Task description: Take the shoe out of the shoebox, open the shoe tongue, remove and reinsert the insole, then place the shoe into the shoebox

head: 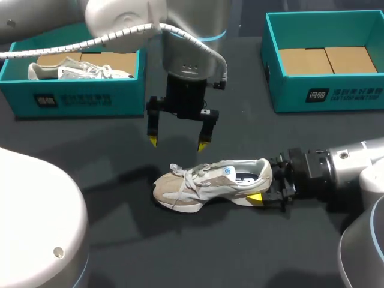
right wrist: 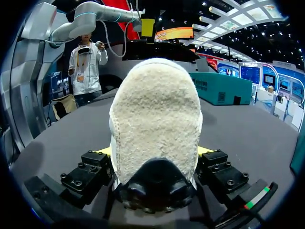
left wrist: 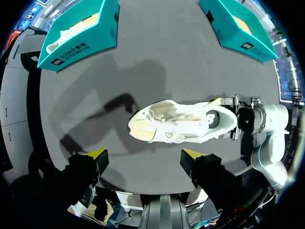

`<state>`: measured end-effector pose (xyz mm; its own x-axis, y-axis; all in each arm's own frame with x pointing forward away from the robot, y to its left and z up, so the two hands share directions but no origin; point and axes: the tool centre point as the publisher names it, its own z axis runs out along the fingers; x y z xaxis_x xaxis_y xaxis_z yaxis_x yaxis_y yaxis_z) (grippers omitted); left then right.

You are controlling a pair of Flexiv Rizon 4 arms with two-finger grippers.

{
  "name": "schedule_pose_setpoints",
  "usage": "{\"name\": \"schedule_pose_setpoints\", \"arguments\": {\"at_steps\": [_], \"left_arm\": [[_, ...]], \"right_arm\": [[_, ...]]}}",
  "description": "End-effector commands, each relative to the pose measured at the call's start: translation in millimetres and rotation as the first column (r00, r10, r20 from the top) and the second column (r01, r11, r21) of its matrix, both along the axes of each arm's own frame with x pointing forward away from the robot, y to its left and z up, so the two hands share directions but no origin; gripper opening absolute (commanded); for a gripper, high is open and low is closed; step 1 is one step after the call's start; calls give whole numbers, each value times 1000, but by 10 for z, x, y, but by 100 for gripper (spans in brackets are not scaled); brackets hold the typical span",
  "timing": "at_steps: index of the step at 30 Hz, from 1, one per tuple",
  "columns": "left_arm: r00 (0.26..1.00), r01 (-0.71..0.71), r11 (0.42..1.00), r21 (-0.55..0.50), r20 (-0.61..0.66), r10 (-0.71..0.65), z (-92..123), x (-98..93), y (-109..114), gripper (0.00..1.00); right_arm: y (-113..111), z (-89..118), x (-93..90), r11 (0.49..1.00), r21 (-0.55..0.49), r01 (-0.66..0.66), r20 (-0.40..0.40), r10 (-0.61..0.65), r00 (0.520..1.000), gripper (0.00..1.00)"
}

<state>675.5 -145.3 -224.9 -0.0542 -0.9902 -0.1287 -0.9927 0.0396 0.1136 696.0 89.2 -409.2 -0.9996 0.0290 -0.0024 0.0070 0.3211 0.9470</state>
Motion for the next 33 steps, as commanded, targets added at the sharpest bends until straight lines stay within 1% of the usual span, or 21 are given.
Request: {"name": "schedule_pose_setpoints", "arguments": {"at_steps": [1, 4, 10, 16, 18, 19, 26, 27, 29, 33], "left_arm": [[1000, 1, 1000, 8, 0, -1, 5, 5, -29, 100], [1000, -19, 1000, 19, -7, 19, -98, 36, -176, 100], [1000, -23, 999, 35, -14, 24, -221, 57, -482, 100], [999, -21, 998, 61, -29, 22, -348, 93, -692, 100], [998, 11, 998, 54, -61, -8, -372, 104, -722, 100], [997, 32, 999, 37, -65, -30, -357, 112, -698, 100], [997, 32, 999, 37, -65, -30, -357, 112, -698, 100], [998, 43, 998, 55, -51, -40, -391, 119, -708, 100], [999, -11, 995, 101, -45, 16, -482, 170, -782, 100], [998, -18, 993, 115, -66, 26, -572, 187, -880, 100]], "right_arm": [[-6, 7, -12, 1000, -3, 2, 0, -2, 1000, 0], [-6, 7, -12, 1000, -3, 2, 0, -2, 1000, 0], [-6, 7, -12, 1000, -3, 2, 0, -2, 1000, 0], [-6, 7, -12, 1000, -3, 2, 0, -2, 1000, 0], [-6, 7, -12, 1000, -3, 2, 0, -2, 1000, 0], [-6, 7, -12, 1000, -3, 2, 0, -2, 1000, 0], [-6, 7, -12, 1000, -3, 2, 0, -2, 1000, 0], [-6, 7, -12, 1000, -3, 2, 0, -2, 1000, 0], [-6, 7, -12, 1000, -3, 2, 0, -2, 1000, 0], [-6, 7, -12, 1000, -3, 2, 0, -2, 1000, 0]]}}
